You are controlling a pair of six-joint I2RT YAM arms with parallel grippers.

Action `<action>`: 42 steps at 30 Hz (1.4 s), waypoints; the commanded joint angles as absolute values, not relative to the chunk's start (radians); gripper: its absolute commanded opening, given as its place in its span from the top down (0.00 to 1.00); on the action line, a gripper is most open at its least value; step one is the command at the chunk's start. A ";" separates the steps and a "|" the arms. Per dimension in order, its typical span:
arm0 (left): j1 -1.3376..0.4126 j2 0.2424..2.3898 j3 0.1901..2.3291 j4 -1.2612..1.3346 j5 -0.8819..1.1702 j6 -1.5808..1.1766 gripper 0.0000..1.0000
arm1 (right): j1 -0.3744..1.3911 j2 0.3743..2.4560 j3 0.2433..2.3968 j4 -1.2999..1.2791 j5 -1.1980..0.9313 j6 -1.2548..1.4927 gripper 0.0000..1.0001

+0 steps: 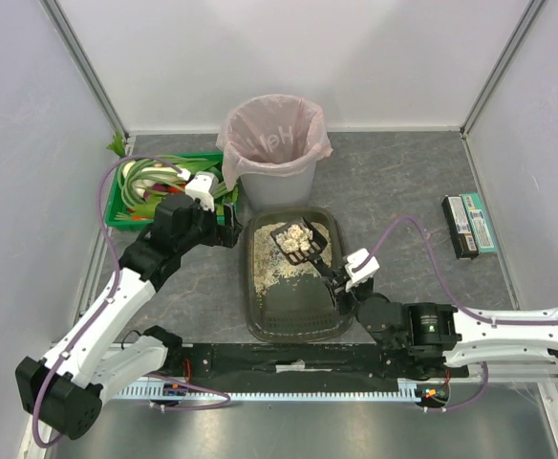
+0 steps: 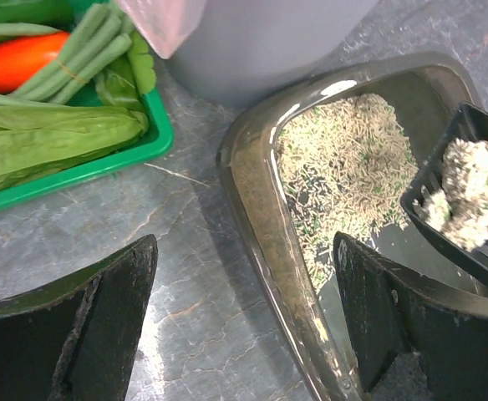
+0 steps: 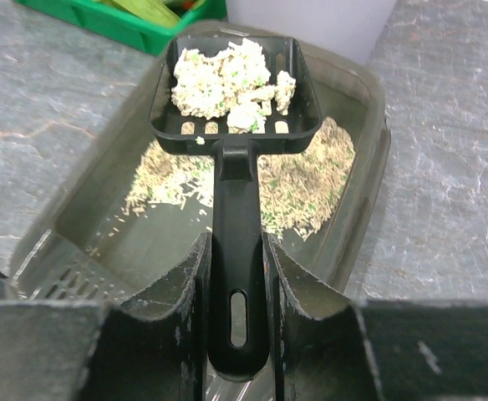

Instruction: Clean the litter box

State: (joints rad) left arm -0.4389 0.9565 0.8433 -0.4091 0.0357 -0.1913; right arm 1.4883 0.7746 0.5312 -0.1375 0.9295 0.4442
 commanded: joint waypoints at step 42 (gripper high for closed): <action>-0.370 0.922 0.841 -0.373 0.132 -0.193 0.10 | 0.865 1.650 1.897 -0.443 0.581 -0.259 1.00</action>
State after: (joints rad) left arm -0.3664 0.9531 0.8299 -0.3939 0.1158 -0.1936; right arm 0.8917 1.6081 1.7966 -0.4454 0.5613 -0.0994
